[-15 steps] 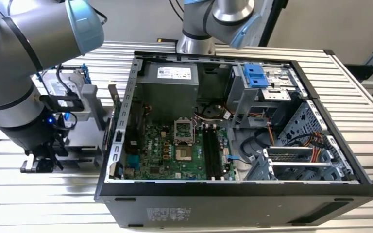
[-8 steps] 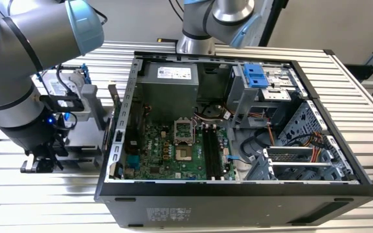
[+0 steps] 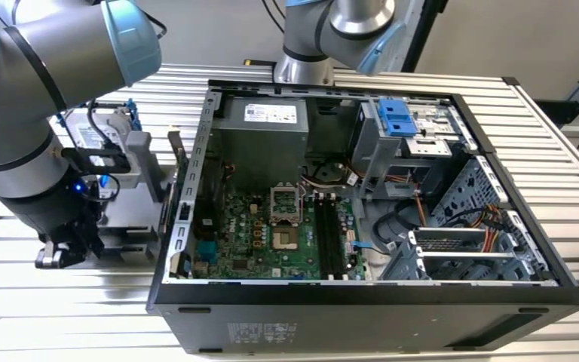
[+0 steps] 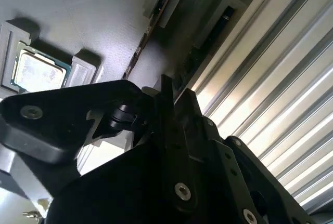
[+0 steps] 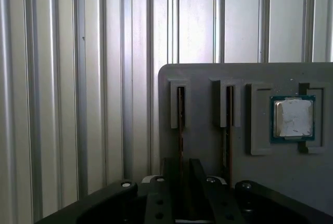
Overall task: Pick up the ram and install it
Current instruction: 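Pick up the ram and move it above insertion slot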
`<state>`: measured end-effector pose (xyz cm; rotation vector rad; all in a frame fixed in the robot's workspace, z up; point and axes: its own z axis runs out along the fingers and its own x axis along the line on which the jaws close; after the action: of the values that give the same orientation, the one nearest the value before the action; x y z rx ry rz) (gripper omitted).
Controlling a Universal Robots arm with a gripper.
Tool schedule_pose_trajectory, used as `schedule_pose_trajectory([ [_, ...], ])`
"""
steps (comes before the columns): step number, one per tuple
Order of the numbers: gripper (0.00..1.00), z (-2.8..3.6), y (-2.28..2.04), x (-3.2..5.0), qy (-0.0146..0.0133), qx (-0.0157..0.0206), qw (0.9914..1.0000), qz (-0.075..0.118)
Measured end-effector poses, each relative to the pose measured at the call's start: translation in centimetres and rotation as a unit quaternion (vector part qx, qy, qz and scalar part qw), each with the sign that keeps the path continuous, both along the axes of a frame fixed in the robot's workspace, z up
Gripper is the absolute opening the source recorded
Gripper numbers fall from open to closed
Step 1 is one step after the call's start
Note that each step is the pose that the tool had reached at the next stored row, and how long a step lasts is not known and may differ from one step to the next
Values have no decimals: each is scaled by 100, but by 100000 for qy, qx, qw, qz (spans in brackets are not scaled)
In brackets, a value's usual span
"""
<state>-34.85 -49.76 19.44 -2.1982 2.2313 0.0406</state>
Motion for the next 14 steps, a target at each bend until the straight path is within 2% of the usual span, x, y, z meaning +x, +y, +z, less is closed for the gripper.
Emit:
schedule_pose_trajectory([
  [14,0,-1,0,0,1,0,100000,-1],
])
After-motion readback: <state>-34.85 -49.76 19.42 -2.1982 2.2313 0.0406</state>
